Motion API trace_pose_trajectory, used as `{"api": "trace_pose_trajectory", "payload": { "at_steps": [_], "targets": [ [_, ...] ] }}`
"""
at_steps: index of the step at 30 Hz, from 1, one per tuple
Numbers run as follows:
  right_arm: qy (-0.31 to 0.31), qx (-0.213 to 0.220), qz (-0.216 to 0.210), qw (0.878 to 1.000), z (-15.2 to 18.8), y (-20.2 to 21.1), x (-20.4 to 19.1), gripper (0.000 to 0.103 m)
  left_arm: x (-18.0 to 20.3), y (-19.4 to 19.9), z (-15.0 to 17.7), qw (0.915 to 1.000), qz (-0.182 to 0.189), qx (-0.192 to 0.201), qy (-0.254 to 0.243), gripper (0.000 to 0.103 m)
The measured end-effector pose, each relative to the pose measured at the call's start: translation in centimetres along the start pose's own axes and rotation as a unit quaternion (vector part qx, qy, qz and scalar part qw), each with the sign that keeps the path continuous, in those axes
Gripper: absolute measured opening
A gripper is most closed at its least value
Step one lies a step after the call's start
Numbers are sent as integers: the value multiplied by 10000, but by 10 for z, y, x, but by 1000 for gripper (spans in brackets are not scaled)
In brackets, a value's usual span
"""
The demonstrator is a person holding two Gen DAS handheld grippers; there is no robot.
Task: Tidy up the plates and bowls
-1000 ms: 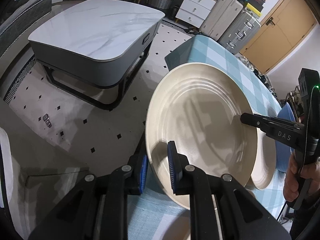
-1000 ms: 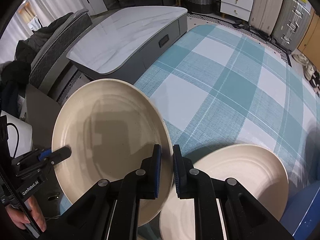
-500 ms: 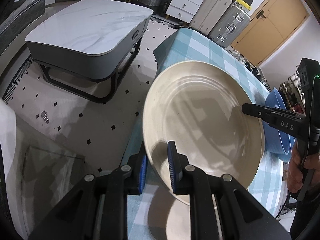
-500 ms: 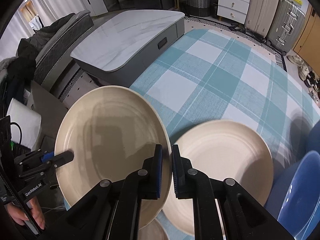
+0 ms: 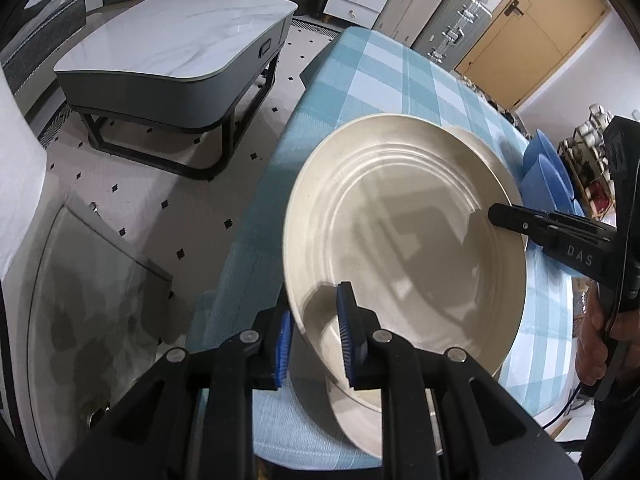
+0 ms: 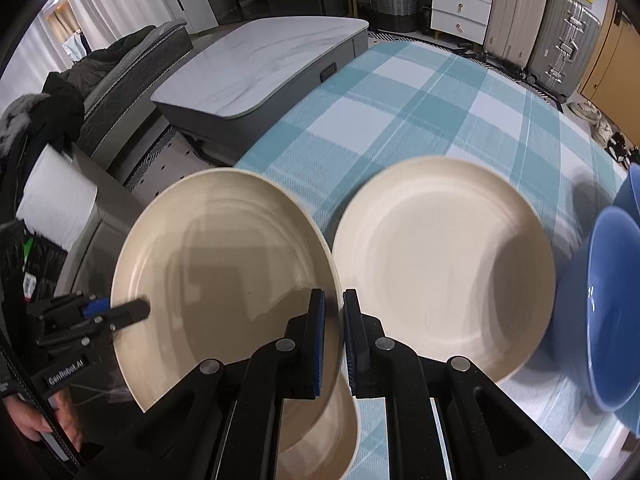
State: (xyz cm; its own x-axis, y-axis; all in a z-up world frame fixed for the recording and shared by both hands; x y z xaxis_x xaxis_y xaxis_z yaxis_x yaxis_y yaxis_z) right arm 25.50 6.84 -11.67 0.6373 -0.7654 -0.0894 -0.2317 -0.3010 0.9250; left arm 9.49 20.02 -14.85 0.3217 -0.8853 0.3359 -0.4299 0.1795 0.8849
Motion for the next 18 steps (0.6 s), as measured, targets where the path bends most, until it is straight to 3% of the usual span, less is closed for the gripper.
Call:
{"api": "trace_pose_trajectory", "payload": {
  "at_steps": [18],
  "targets": [
    [-128, -30, 58, 9999, 69, -2, 1, 9, 16, -11, 38, 9986, -248, -185, -421, 18]
  ]
}}
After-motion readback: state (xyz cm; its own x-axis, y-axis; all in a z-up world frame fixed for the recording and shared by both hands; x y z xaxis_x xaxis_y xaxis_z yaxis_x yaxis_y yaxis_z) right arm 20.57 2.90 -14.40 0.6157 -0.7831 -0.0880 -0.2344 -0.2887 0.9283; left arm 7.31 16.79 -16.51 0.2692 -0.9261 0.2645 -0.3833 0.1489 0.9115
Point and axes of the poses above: each gripper's, at about its wrist camera, not at the fingertips, and y roughly against the way its jaws point, x to its right, z to its underside, the point moved 4 cm from there along -y, roughly the way its jaws point, and after that the axes turned 5 degrees about y, right-handed, at the moved point
